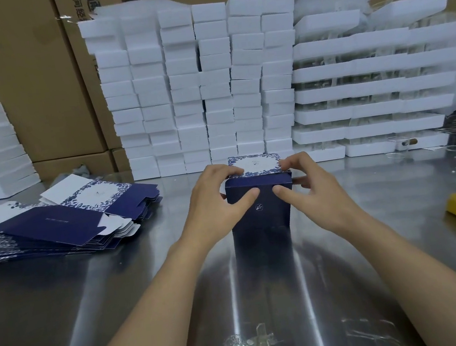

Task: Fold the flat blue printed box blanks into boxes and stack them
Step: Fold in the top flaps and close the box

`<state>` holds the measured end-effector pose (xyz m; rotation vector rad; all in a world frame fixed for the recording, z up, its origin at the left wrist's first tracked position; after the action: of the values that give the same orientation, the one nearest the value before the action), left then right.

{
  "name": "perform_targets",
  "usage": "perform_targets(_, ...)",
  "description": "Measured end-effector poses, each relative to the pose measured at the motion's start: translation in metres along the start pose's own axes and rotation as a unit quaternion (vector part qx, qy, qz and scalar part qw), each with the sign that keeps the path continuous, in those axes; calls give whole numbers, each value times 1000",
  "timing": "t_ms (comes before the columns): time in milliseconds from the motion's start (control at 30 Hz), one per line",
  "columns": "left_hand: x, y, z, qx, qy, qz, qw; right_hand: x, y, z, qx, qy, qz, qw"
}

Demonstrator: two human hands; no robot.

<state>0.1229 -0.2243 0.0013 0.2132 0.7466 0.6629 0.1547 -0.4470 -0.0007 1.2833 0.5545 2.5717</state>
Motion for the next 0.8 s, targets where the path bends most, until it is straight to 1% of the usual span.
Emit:
perform_targets(133, 0, 1, 1, -8, 7, 3, 1000, 0, 0, 0, 1, 2, -10, 1000)
perform_targets(333, 1, 1, 3, -64, 32, -23, 997, 3, 0, 0, -2, 13, 0, 1000)
perform_targets(467, 3, 4, 4, -115, 112, -97, 982, 9, -2, -2, 23, 45, -20, 999)
perform_targets(533, -1, 8, 6, -137, 115, -128, 975, 13, -4, -2, 28, 80, -47, 995)
perform_targets(600, -12, 13, 8, -145, 90, -123, 978, 17, -8, -1, 26, 108, -63, 992)
perform_targets(667, -27, 16, 9, -143, 29, -81, 986, 25, -13, -3, 20, 144, -101, 984)
perform_targets(733, -42, 19, 9, -137, -48, -48, 988, 37, -18, -8, -11, 216, -152, 964)
perform_targets(800, -52, 18, 9, -109, -111, -43, 987, 46, -21, -12, -45, 286, -170, 942)
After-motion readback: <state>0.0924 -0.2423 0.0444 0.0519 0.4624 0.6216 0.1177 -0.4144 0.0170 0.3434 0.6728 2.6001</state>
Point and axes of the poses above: each hand's wrist, its own z-axis towards the middle knuckle, its own y-axis out of the back of the hand, x = y × z, the point moved 3 cm from there along z, towards the middle knuckle, and after that the axes turned 1 degree about -y, right-handed, at the moved point
